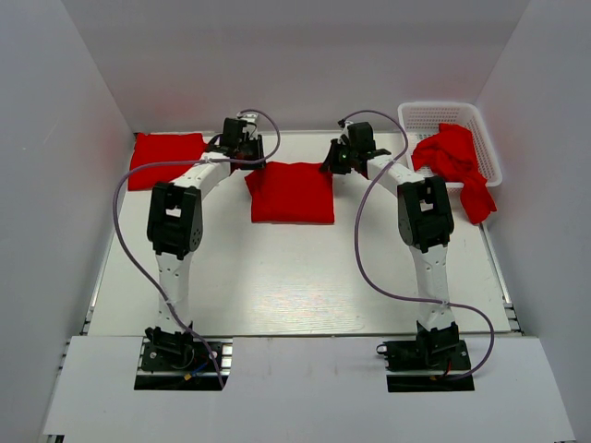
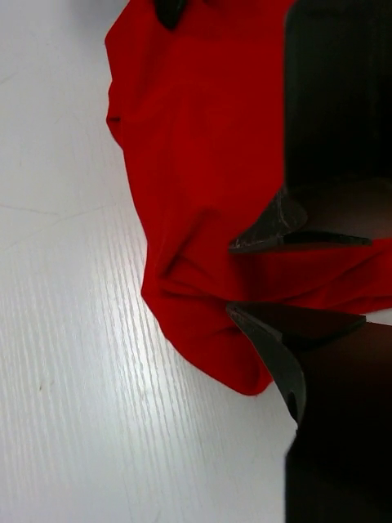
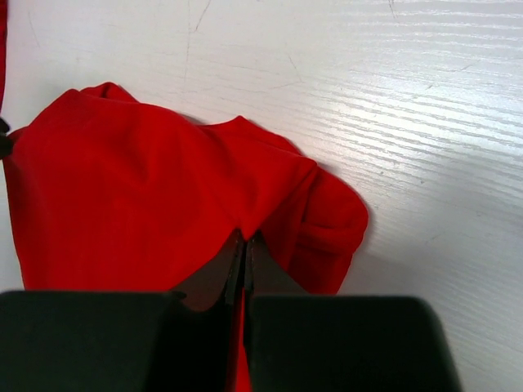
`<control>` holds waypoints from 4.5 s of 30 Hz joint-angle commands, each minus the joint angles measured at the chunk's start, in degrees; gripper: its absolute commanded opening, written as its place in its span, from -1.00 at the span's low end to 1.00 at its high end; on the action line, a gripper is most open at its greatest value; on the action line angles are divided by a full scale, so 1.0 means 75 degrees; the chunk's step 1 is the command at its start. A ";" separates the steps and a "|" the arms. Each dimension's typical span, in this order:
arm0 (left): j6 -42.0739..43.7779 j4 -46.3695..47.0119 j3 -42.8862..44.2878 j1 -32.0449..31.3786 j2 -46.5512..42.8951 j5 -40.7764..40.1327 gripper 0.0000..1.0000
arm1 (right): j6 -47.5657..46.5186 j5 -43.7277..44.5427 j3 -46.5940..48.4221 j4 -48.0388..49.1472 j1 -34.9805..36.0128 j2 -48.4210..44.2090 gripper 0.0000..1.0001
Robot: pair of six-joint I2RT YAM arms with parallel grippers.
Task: Fold and stack the t-shirts
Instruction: Smooth out wrinkles on the folded tshirt
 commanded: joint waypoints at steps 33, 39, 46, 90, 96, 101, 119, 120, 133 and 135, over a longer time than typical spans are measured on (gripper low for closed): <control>-0.0563 0.1129 -0.0691 0.0219 -0.1242 -0.1604 -1.00 | -0.0326 0.0068 0.0190 0.0292 -0.0088 -0.0493 -1.00; -0.0563 0.1233 -0.0795 0.0220 -0.1242 -0.2189 -1.00 | -0.0373 0.0326 0.0166 0.0480 -0.0123 -0.0540 -1.00; -0.0166 0.1269 -0.0164 0.0220 -0.0400 -0.1652 -1.00 | -0.0490 0.0234 0.0423 0.0656 -0.0170 -0.0283 -1.00; 0.0527 -0.1966 0.0493 0.0220 -0.0141 -0.0643 1.00 | -0.0384 0.0725 -0.4978 0.0445 -0.0217 -0.5532 0.81; 0.0527 -0.1590 0.0422 0.0220 0.0445 -0.0292 1.00 | -0.0478 0.0842 -0.5177 0.0165 -0.0240 -0.5860 0.81; 0.0783 -0.1357 0.0119 0.0045 0.0609 -0.0210 0.93 | -0.0502 0.1064 -0.5353 0.0223 -0.0252 -0.6048 0.81; 0.1066 -0.1674 0.0435 -0.0273 0.1138 -0.0490 -1.00 | -0.0583 0.2201 -0.6196 -0.0034 -0.0252 -0.7219 0.81; 0.1135 -0.1591 0.0434 -0.0273 0.0974 -0.0572 -1.00 | -0.0572 0.2202 -0.6220 -0.0058 -0.0252 -0.7347 0.81; 0.2575 -0.1379 0.0995 -0.0109 -0.0808 -0.1639 -1.00 | -0.0572 0.3197 -0.6783 -0.0457 -0.0252 -0.8274 0.81; 0.2787 -0.1519 0.1136 -0.0109 -0.0808 -0.1861 -1.00 | -0.0584 0.3233 -0.6783 -0.0503 -0.0252 -0.8368 0.81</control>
